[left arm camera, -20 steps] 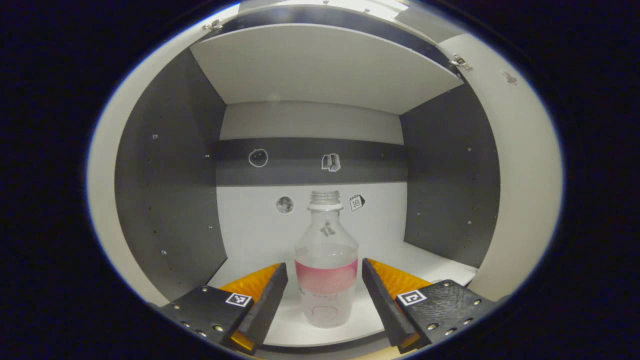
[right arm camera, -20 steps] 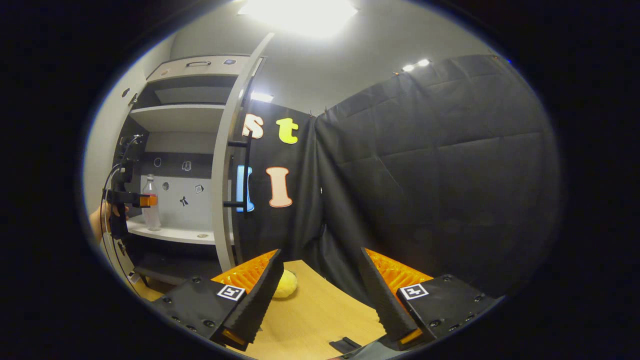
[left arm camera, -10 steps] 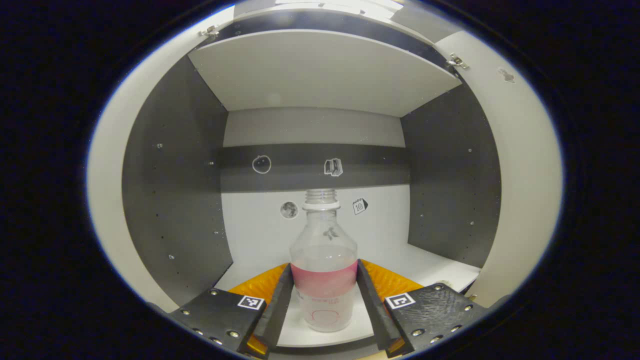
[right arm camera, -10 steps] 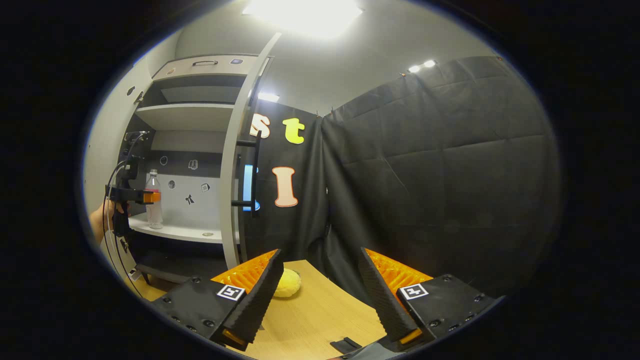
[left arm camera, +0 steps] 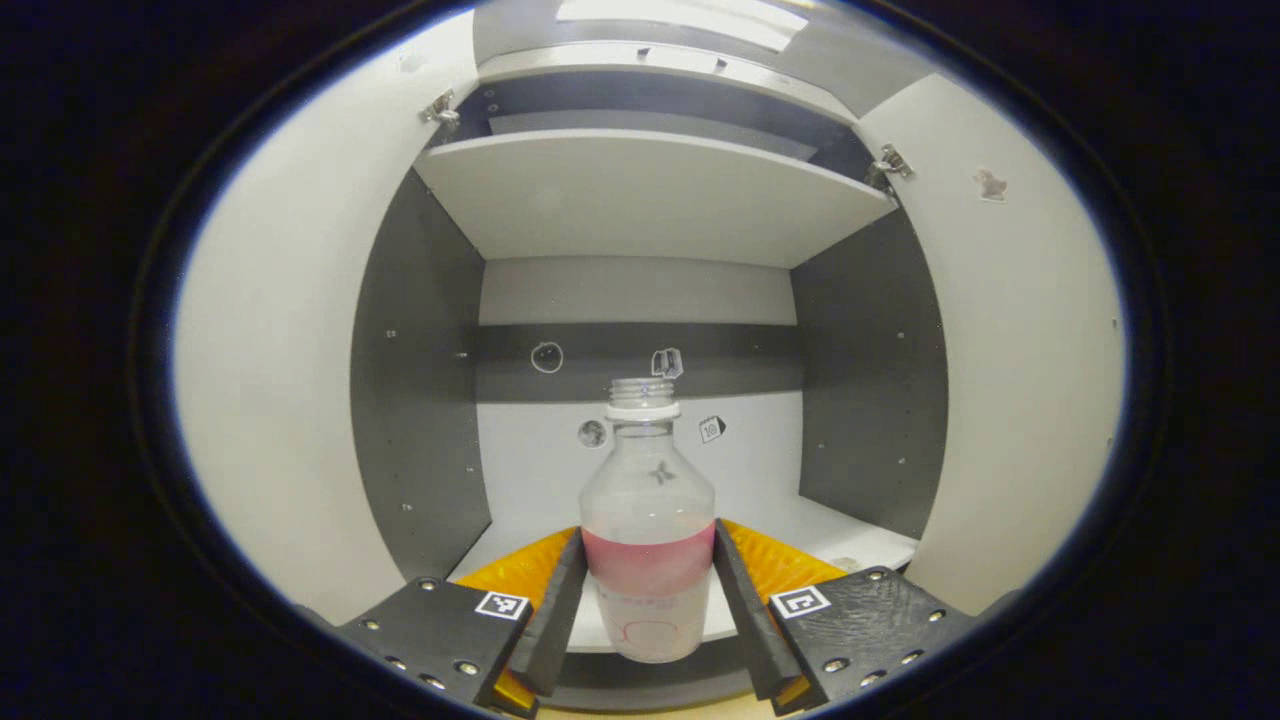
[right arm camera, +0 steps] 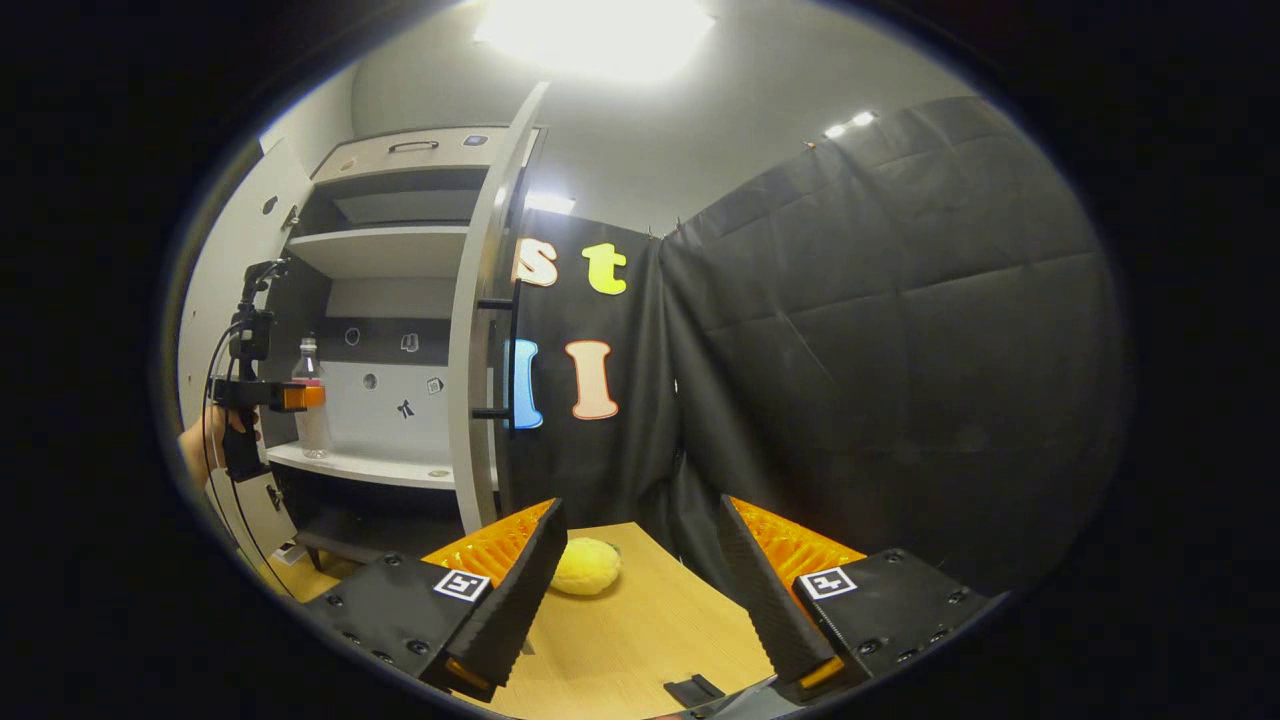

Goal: Grasp the bottle in the cabinet with the left hand and place it on the coaster, then close the right door with the right hand and the left door with the left hand.

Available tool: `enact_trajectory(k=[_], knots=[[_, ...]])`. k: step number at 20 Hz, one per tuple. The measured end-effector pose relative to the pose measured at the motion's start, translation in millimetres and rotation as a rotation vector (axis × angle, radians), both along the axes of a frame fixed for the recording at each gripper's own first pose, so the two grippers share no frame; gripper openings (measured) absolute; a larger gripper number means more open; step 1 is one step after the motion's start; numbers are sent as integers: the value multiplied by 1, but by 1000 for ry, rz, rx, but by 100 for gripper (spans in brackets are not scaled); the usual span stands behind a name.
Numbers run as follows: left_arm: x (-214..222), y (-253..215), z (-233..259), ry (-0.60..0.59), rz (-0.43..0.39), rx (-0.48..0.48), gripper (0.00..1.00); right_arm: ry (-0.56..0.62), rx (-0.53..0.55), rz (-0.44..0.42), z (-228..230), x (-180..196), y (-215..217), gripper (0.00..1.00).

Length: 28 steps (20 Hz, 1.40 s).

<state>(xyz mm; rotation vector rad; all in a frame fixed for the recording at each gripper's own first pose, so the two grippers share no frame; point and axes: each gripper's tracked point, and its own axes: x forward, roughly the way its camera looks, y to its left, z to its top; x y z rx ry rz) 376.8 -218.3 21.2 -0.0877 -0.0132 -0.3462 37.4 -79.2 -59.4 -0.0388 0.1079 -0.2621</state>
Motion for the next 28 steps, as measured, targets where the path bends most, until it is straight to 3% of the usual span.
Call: enact_trajectory(k=[2, 13, 28], knots=[[-18, 4, -1, -7, 8, 7, 72, -1, 7, 19, -2, -13, -4, 96], [-105, 31, -16, -7, 54, 0, 72, 17, 20, 142, -5, -36, -1, 93], [-200, 41, -98, 72, 59, -42, 72, 41, 11, 266, -9, -55, 19, 96]])
